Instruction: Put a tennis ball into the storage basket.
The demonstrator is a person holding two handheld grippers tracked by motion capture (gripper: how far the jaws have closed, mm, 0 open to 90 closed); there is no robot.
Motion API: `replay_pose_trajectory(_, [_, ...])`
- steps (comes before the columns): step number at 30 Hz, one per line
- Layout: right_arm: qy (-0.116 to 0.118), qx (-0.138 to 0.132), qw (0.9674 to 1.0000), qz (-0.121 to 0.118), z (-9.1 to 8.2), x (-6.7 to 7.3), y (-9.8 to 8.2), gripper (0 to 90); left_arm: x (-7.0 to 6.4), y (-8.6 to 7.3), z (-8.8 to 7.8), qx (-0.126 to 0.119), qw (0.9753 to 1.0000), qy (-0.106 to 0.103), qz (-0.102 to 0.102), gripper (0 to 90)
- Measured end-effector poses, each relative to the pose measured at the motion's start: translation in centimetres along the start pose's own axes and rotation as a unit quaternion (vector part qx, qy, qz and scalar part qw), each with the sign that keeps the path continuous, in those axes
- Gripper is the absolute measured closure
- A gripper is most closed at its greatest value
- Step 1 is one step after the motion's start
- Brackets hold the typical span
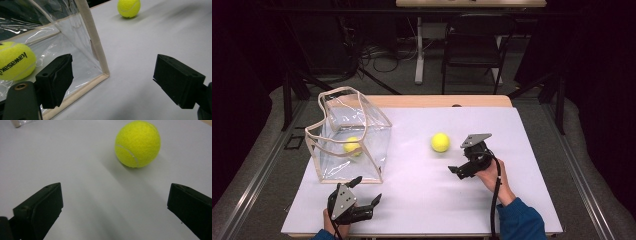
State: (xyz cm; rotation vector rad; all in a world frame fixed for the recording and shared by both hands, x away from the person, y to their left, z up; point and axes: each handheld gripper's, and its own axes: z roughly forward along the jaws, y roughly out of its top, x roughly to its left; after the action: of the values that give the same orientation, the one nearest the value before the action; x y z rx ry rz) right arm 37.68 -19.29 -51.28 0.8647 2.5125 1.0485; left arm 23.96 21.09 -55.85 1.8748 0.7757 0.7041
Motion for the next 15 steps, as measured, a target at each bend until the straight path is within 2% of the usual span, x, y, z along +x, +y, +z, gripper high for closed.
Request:
replay_pose_trajectory(10, [-0.005,0.010,0.9999,-0.001,0.7,-0.6,1.0,0.0,0.0,0.0,-0.1,-0.002,1.0000,0.001,0.003,16.0])
replay_pose_trajectory(15, [0.003,0.017,0.9998,-0.001,1.3,-0.9,1.6,0.0,0.0,0.0,-0.2,-0.004,1.0000,-0.001,0.001,16.0])
